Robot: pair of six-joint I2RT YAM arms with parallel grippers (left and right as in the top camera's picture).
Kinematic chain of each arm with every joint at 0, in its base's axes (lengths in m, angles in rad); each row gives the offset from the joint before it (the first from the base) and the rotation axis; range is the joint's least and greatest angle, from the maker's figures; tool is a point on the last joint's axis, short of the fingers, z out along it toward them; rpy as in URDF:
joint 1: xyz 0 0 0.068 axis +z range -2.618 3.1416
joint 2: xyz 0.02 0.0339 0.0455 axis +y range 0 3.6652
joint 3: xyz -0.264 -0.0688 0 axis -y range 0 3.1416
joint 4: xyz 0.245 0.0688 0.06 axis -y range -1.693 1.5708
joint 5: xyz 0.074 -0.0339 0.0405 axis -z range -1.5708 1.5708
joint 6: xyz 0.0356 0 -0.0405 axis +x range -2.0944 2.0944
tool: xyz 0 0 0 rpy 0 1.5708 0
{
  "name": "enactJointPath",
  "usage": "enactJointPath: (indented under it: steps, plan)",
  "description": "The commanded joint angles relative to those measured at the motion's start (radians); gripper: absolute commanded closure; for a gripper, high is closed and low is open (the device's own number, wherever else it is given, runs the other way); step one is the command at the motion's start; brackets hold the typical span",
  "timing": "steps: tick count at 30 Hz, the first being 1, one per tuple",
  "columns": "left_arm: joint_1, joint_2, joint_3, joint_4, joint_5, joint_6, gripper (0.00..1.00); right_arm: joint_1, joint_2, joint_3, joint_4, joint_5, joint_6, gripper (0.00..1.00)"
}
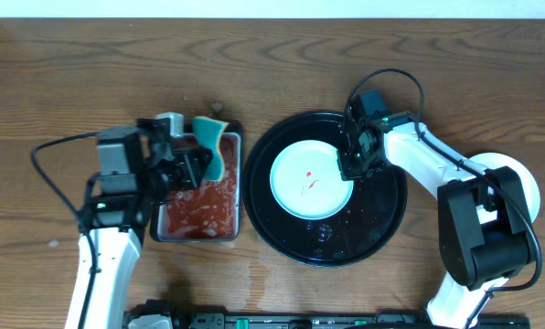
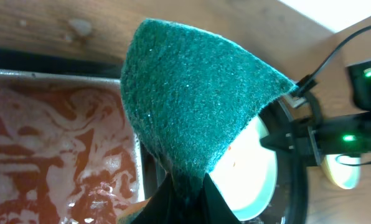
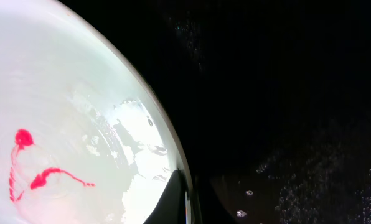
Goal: Clean dirty plates on tray and stack at the side
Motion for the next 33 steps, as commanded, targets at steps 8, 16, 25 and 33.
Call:
enactJointPath:
  steps: [8, 16, 25, 33]
  plan:
    - [0.178, -0.012, 0.004, 0.005, 0.423, 0.134, 0.93, -0.002, 0.021, -0.026, 0.0, 0.148, -0.022, 0.99]
    - [0.182, -0.012, 0.004, 0.004, 0.423, 0.134, 0.93, -0.002, 0.021, -0.026, -0.005, 0.148, -0.023, 0.99]
    - [0.182, -0.012, 0.004, 0.005, 0.423, 0.134, 0.93, -0.002, 0.021, -0.026, -0.005, 0.148, -0.023, 0.99]
    - [0.182, -0.012, 0.004, 0.005, 0.423, 0.134, 0.93, -0.002, 0.021, -0.026, -0.005, 0.148, -0.023, 0.99]
